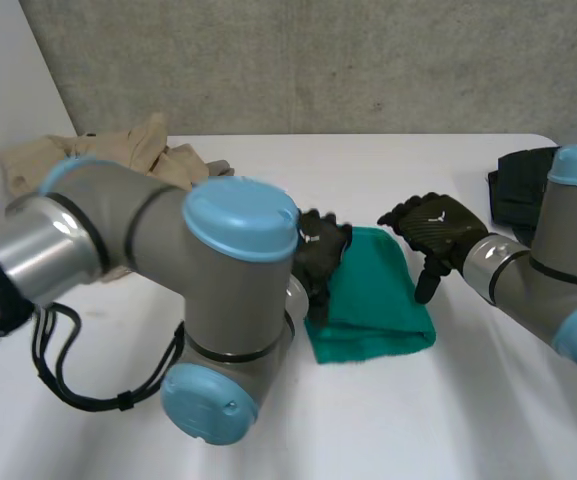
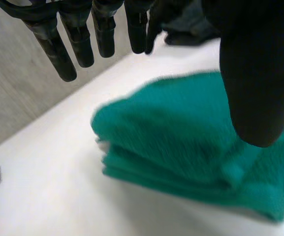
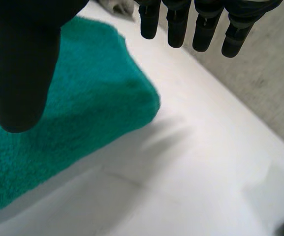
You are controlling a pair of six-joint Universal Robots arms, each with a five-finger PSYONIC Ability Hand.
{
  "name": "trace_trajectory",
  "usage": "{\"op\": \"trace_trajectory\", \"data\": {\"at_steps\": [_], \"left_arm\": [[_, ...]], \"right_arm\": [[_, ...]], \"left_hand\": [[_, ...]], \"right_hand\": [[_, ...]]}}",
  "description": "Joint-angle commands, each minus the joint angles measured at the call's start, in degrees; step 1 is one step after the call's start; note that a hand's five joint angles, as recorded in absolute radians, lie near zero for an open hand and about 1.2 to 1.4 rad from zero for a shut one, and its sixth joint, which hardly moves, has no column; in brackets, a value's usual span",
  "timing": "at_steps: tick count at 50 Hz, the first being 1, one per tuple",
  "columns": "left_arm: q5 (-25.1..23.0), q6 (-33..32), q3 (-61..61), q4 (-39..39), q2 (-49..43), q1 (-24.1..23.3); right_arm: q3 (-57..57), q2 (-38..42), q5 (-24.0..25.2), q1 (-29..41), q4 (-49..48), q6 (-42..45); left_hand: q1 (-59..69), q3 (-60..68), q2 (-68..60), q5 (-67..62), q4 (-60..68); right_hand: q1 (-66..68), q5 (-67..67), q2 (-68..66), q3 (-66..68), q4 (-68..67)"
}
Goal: Fold the laundry.
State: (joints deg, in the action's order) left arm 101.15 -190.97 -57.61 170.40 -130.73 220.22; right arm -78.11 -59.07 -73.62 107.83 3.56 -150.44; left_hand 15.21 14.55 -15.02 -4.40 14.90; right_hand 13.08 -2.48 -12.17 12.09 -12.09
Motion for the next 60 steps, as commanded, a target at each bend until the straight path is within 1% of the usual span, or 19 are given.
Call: {"op": "trace_trajectory", "data": {"at_steps": [1, 4, 6, 7, 9, 14, 23, 29, 36, 48, 50, 54, 55, 60], "left_arm": [[-0.4, -0.1, -4.6, 0.6, 6.6, 1.9], [-0.6, 0.0, -6.5, 0.7, 7.9, 2.7], [-1.7, 0.2, -8.2, 0.8, 9.3, 3.6], [-2.2, 0.2, -8.7, 0.9, 9.4, 3.6], [-3.8, 0.8, -10.1, 1.8, 9.8, 3.8], [-5.1, 2.0, -12.1, 4.3, 10.1, 3.9], [-5.2, 2.3, -12.3, 5.3, 10.0, 3.8], [-5.2, 2.2, -12.4, 6.1, 10.1, 3.8], [-5.2, 2.2, -12.5, 6.1, 10.1, 3.8], [-5.3, 2.2, -12.8, 6.1, 10.6, 3.9], [-5.4, 2.2, -12.7, 6.1, 10.6, 3.9], [-5.4, 2.1, -12.5, 6.2, 10.6, 3.9], [-5.4, 2.1, -12.4, 6.2, 10.6, 3.9], [-5.4, 2.1, -11.6, 6.3, 12.1, 3.9]], "right_arm": [[-14.9, -8.9, 0.7, 0.3, -10.2, -0.2], [-22.0, -10.5, 0.8, 0.7, -15.3, -0.4], [-25.4, -10.6, 0.8, 1.0, -18.4, -0.5], [-28.3, -10.4, 0.8, 1.1, -21.6, -0.6], [-30.7, -10.3, 0.8, 1.3, -24.6, -0.6], [-33.8, -9.0, 0.8, 2.1, -30.4, -0.8], [-31.3, -3.0, 0.1, 3.2, -35.3, -0.8], [-28.2, -0.3, 0.2, 3.3, -35.6, -0.9], [-23.7, 2.5, 0.1, 3.9, -35.5, -1.0], [-17.6, 4.3, 0.5, 5.0, -34.7, -1.4], [-16.7, 5.0, 0.6, 5.1, -34.7, -1.5], [-13.6, 7.0, 0.6, 5.2, -34.7, -2.3], [-12.0, 7.2, 0.7, 5.0, -34.7, -2.6], [-6.4, 5.4, 0.8, 4.4, -35.3, -4.3]], "left_hand": [[-0.8, -0.1, 0.6, 0.0, -0.5], [-1.0, -0.3, 0.8, 0.1, -0.6], [-1.5, -0.8, 1.3, 0.7, -1.2], [-1.3, -0.6, 1.1, 0.5, -1.0], [-1.3, -0.6, 1.1, 0.5, -1.0], [-1.1, -0.5, 0.9, 0.3, -0.8], [-1.1, -0.5, 0.9, 0.3, -0.8], [-1.1, -0.5, 0.9, 0.3, -0.8], [-1.1, -0.5, 0.9, 0.3, -0.8], [-1.1, -0.5, 0.9, 0.3, -0.8], [-1.1, -0.5, 0.9, 0.3, -0.8], [-1.3, -0.6, 1.1, 0.5, -1.0], [-1.3, -0.6, 1.1, 0.5, -1.0], [-1.3, -0.6, 1.1, 0.5, -1.0]], "right_hand": [[-3.1, 2.5, 2.2, -2.1, 2.1], [-3.1, 2.5, 2.2, -2.1, 2.1], [-3.1, 2.5, 2.2, -2.1, 2.1], [-3.1, 2.5, 2.2, -2.1, 2.1], [-3.1, 2.5, 2.2, -2.1, 2.1], [-3.1, 2.5, 2.2, -2.1, 2.1], [-3.1, 2.5, 2.2, -2.1, 2.1], [-3.1, 2.5, 2.2, -2.1, 2.1], [4.6, -5.2, -5.5, 5.5, -5.5], [5.4, -6.0, -6.3, 6.4, -6.4], [11.1, -11.7, -12.0, 12.1, -12.1], [64.8, -65.4, -65.7, 65.8, -65.8], [66.9, -67.5, -67.8, 67.9, -67.9], [66.9, -67.5, -67.8, 67.9, -67.9]]}}
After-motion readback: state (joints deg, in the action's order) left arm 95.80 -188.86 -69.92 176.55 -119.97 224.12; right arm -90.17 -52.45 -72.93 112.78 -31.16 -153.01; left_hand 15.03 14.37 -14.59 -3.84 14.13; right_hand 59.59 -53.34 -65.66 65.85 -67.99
